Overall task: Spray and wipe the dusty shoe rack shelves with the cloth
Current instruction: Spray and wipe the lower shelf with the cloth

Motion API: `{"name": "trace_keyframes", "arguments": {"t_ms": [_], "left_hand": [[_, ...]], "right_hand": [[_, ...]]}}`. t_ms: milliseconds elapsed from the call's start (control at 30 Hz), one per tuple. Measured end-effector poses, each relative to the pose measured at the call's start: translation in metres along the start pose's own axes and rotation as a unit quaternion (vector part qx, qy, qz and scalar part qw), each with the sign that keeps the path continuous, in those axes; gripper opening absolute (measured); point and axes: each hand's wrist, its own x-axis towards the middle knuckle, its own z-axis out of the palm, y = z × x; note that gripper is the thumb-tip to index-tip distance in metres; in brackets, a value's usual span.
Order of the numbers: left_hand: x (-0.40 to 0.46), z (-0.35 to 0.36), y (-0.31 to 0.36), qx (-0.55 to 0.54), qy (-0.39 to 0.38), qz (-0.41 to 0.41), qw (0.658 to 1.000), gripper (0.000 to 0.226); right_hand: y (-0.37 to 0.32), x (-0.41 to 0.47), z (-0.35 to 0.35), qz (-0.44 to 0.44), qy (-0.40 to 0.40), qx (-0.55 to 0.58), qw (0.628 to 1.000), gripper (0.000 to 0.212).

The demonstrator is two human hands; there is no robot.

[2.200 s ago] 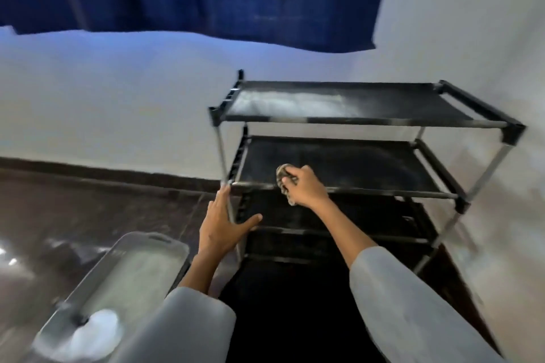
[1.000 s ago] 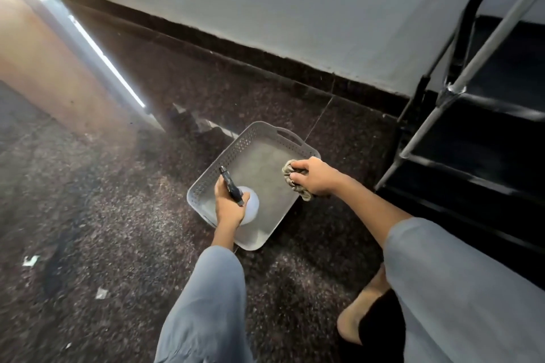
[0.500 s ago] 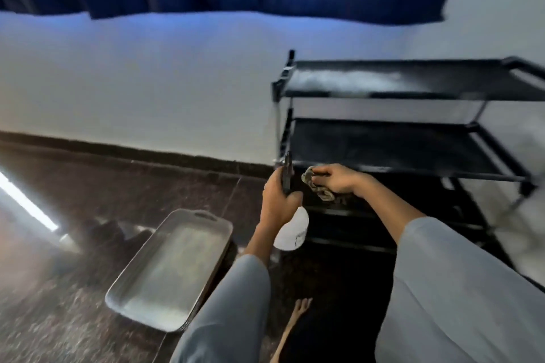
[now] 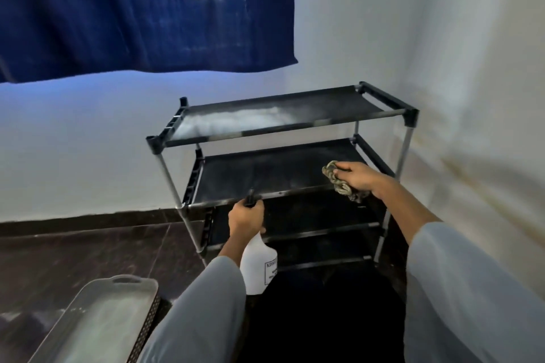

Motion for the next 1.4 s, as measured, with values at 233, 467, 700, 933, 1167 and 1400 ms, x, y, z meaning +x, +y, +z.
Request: {"name": "trace_keyframes", "arguments": {"t_ms": [233,467,700,933,1167,1400], "left_hand": [[0.022,0.018,0.014,0.020,-0.006,-0.036,0.999,0.024],[0.028,0.065,0.030,0.031,-0.107,-0.041,0.993,0.016],[0.027,0.085,0.035,0.071,-0.108,-0.036,0.991,0.013],[0.021,0.111,0.081,0.063,-0.196,0.020,0.978,0.013],[0.015,0.148,0.097,0.069,-0.193,0.031,0.978,0.014],[0.014,0.149,0.091,0.077,-0.234,0.016,0.969,0.008]], "right_hand": [[0.021,0.023,-0.004,0.026,0.001,0.022,0.999,0.042],[0.030,0.027,-0.008,0.037,0.001,0.031,0.999,0.044],[0.035,0.030,-0.022,0.052,0.008,0.040,0.998,0.045],[0.045,0.031,-0.036,0.057,0.075,0.050,0.994,0.041],[0.058,0.019,-0.055,0.064,0.102,0.066,0.991,0.040],[0.059,0.018,-0.059,0.070,0.100,0.091,0.988,0.039]]}}
